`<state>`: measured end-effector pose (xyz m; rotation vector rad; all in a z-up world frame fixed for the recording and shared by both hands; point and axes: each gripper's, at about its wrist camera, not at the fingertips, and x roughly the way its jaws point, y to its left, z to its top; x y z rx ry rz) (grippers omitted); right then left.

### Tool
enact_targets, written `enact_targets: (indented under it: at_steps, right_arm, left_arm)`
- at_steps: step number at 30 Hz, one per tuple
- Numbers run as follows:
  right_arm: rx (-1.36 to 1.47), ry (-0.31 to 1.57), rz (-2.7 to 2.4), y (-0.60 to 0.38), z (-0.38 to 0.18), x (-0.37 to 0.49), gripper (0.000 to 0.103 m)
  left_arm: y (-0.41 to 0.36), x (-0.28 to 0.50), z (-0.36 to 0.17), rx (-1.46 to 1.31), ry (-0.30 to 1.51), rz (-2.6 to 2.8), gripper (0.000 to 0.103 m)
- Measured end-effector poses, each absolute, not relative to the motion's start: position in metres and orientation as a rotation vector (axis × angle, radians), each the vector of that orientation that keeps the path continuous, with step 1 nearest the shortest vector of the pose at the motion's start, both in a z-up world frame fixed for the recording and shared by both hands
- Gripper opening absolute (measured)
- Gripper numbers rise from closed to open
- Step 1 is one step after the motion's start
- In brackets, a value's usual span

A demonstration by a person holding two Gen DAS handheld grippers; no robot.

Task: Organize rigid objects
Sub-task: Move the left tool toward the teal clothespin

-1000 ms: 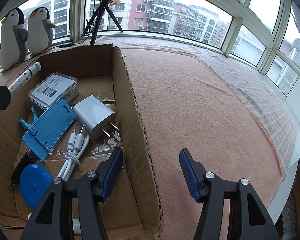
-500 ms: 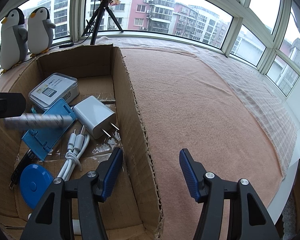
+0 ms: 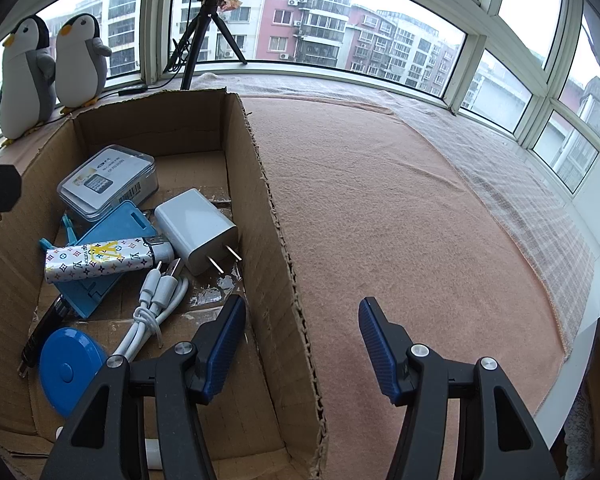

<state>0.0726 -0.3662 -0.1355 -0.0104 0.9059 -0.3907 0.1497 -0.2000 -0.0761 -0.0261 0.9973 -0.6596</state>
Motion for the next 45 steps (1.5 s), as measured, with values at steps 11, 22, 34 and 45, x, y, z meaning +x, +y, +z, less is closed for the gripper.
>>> enact_targets:
  at_steps: [11,22,34,45]
  right_arm:
    - [-0.012,0.907,-0.391,-0.367,-0.136,0.072,0.055]
    - [-0.017,0.908,-0.391,-0.364,-0.135,0.074,0.055]
    - [-0.02,0.909,-0.405,-0.365,-0.136,0.075,0.058]
    - [-0.03,0.913,-0.423,-0.364,-0.136,0.076,0.062]
  left_arm:
    - [-0.112,0.175,-0.067,-0.067,0.963,-0.524,0.044]
    - [-0.097,0.215,-0.101,0.012,1.025,-0.55,0.074]
    - [-0.132,0.229,-0.138,0.313,0.985,-0.679,0.068]
    - [-0.151,0.253,-0.161,0.325,1.003,-0.713,0.063]
